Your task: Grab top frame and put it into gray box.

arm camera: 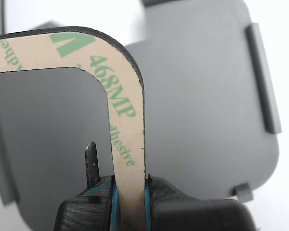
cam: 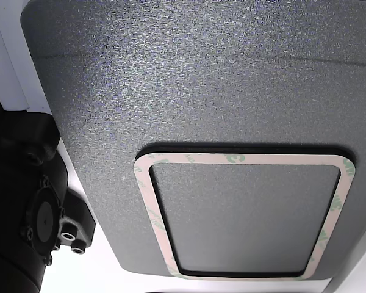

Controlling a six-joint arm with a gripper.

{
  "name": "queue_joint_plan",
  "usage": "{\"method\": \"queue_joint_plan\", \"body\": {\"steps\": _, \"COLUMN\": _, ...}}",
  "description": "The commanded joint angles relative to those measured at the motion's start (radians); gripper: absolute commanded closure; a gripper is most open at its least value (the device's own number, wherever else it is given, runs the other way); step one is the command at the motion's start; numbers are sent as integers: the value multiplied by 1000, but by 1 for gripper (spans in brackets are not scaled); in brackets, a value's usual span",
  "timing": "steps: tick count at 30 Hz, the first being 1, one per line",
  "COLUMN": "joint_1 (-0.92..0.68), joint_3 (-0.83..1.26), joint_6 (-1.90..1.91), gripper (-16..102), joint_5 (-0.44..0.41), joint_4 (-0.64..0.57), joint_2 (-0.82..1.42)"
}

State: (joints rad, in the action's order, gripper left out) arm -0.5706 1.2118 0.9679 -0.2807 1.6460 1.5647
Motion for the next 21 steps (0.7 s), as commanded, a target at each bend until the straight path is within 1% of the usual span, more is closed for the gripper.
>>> {"method": "queue_joint_plan", "body": {"steps": 1, "joint_1": 9, "joint_3": -20, "joint_6": 495, "gripper": 100, "joint_5": -67, "joint_4": 9, "joint_2": 2}}
{"method": "queue_joint_plan", "body": {"steps": 5, "joint_1": 31, "joint_3": -15, "joint_6": 842, "gripper": 99, "joint_5": 20, "joint_4": 9, "joint_2": -15}}
{"method": "queue_joint_plan", "body": {"steps": 7, "joint_1": 38, "joint_3": 0, "joint_6": 847, "gripper": 99, "joint_5": 44, "joint_4": 9, "joint_2": -23}}
{"method": "queue_joint_plan", "body": {"steps": 11, "joint_1": 38, "joint_3": 32, "joint_6": 1005, "gripper": 99, "joint_5": 63, "joint_4": 9, "joint_2": -38}}
{"method": "queue_joint_plan", "body": {"steps": 15, "joint_1": 55, "joint_3": 52, "joint_6": 1098, "gripper": 99, "joint_5": 121, "joint_4": 9, "joint_2": -48}}
{"method": "queue_joint_plan", "body": {"steps": 17, "joint_1": 60, "joint_3": 61, "joint_6": 1158, "gripper": 99, "joint_5": 126, "joint_4": 9, "joint_2": -54}}
{"method": "queue_joint_plan", "body": {"steps": 21, "joint_1": 69, "joint_3": 58, "joint_6": 1149, "gripper": 99, "joint_5": 175, "joint_4": 9, "joint_2": -87}}
